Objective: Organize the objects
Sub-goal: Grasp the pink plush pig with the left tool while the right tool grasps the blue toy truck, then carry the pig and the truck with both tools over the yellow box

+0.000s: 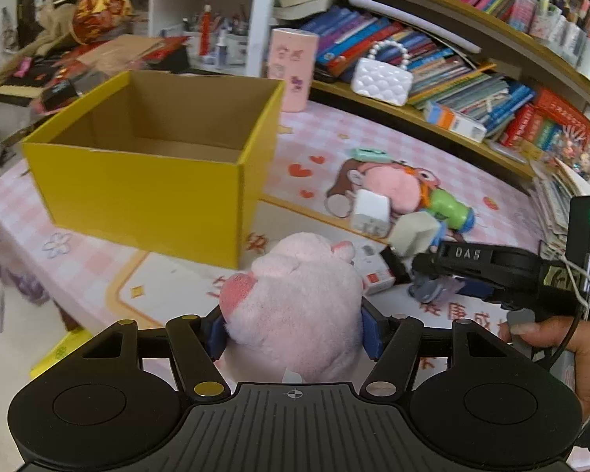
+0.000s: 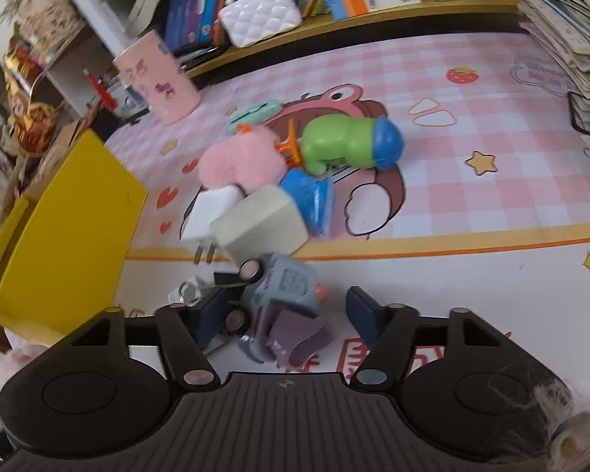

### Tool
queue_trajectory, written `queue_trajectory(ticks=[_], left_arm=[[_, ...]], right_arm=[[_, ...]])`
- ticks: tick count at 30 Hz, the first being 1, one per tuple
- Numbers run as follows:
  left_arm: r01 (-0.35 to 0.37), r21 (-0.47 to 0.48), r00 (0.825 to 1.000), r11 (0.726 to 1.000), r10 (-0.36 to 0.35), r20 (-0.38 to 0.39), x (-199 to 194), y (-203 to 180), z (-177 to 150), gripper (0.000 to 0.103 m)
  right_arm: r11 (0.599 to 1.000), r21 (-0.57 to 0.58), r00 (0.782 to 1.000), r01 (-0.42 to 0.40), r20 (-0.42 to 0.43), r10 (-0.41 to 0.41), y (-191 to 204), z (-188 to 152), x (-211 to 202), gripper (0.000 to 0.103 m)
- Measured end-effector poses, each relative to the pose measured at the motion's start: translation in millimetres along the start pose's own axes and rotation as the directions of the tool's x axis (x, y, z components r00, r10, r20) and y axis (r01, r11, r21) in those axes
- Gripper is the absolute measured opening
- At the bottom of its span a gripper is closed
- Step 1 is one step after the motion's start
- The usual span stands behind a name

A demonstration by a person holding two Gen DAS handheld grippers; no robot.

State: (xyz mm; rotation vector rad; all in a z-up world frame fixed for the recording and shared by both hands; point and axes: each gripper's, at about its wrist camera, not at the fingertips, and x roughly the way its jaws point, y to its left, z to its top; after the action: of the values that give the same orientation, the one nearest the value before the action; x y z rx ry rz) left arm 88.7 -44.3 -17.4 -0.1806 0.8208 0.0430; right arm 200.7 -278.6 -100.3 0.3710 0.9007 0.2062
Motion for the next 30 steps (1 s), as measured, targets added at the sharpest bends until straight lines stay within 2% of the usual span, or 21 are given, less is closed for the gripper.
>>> queue_trajectory(ticks=[1,8,14,17,20,23,30], left_arm=[[-0.008,-0.006,1.000,1.000,0.008,0.000,-1,2,-1,0.064],[-0.017,-0.038,1.000,0.999,0.018,0.023,-9,13,-1,0.064],[0.029,-0.053,0.999,0.998,-0.027,0.033,-8,27,-2,0.064],[0.057,-0.021,0.998,0.998,-0.057,0.023,-7,32,-5,0.064],[0.099,0.019,0.995,0.995,-0.099,0.032,-11,41,-6,0.064],[0.123,0.052,0.991,0.991,-0.126,0.055,-17,58,-3,0.064],[0.147,0.062,0.987,0.987,-0.151,0.057,-40,125,-5,0.064]], right_arm=[[1.000,-0.016,1.000,0.002,0.000,-0.002,1,-2,1,0.052],[0.996,-0.089,0.997,0.018,0.080,-0.011,7,-7,-16,0.051],[0.997,-0.047,0.992,0.066,0.114,-0.060,18,-8,-46,0.051],[0.996,-0.027,0.990,0.090,0.115,-0.087,30,-17,-62,0.051],[0.996,-0.003,0.988,0.092,0.124,-0.091,47,-34,-77,0.051],[0.995,-0.036,0.987,0.098,0.131,-0.093,73,-53,-85,0.051],[0.990,-0.076,0.983,0.122,0.149,-0.110,145,-97,-89,0.051]])
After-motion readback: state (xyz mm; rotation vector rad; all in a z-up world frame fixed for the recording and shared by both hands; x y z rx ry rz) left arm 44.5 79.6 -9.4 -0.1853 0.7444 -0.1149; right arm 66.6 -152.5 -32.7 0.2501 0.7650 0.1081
